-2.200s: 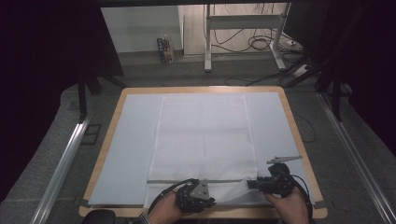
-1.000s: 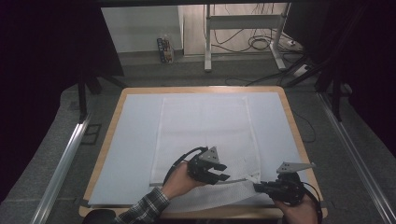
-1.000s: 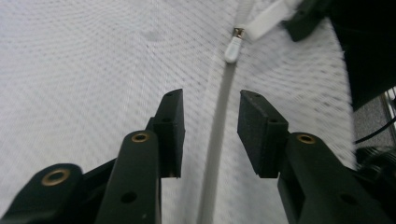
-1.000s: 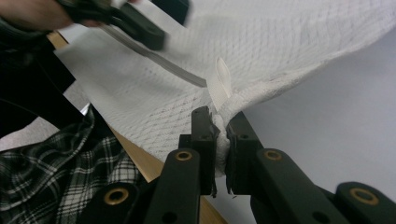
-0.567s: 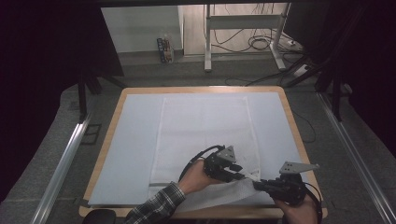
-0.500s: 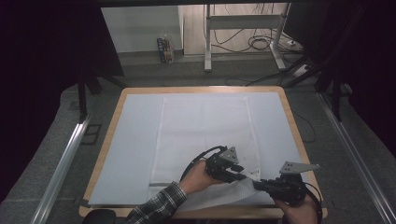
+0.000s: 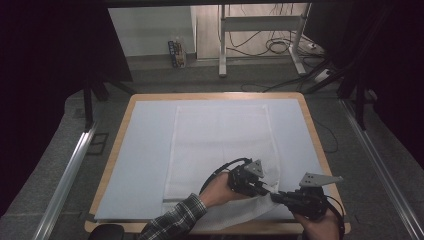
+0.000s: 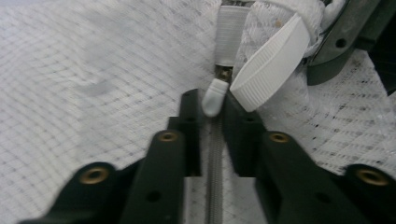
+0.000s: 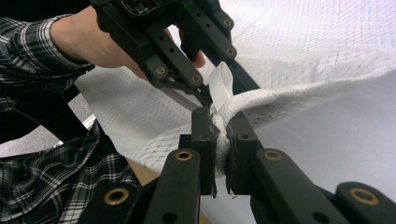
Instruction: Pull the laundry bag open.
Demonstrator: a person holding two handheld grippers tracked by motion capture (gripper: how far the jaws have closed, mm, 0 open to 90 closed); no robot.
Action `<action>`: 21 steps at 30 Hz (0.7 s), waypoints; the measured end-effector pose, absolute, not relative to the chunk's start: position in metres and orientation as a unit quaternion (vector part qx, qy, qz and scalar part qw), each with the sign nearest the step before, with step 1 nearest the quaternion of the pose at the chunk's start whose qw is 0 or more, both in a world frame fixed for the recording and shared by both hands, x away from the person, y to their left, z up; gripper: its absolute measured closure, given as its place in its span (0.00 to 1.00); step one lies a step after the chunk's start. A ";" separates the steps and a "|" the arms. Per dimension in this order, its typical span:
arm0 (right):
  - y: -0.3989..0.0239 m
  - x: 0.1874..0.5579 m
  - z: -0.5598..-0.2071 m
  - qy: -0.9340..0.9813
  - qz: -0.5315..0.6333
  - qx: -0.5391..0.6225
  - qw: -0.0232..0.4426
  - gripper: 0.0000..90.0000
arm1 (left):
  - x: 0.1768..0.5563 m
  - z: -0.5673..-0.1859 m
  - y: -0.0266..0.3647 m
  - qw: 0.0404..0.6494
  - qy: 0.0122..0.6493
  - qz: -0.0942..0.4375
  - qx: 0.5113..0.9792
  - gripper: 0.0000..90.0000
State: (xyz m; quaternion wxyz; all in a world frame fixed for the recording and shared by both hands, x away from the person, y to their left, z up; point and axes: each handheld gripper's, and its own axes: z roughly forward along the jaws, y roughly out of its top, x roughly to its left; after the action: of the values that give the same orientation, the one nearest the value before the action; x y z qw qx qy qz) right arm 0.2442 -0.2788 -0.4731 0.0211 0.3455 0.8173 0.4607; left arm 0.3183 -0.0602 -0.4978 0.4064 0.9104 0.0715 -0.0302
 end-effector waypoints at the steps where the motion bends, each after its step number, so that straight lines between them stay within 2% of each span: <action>1: -0.279 0.244 -0.473 0.817 0.461 0.345 0.021 0.92 | 0.318 -0.498 -0.060 0.406 0.071 -0.030 0.910 0.89; 6: -0.280 0.245 -0.473 0.817 0.455 0.354 0.021 0.92 | 0.317 -0.498 -0.059 0.399 0.071 -0.015 0.914 0.89; 15: -0.282 0.247 -0.475 0.819 0.437 0.372 0.027 0.92 | 0.316 -0.497 -0.055 0.410 0.080 -0.032 0.908 0.90; 21: -0.282 0.246 -0.475 0.821 0.435 0.369 0.028 0.92 | 0.312 -0.496 -0.057 0.403 0.073 0.002 0.912 0.92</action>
State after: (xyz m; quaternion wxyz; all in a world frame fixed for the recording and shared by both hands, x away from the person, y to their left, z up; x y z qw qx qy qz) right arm 0.2465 -0.2816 -0.4752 0.0282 0.3692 0.8208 0.4349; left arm 0.3124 -0.0568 -0.4960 0.4030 0.9122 0.0734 0.0017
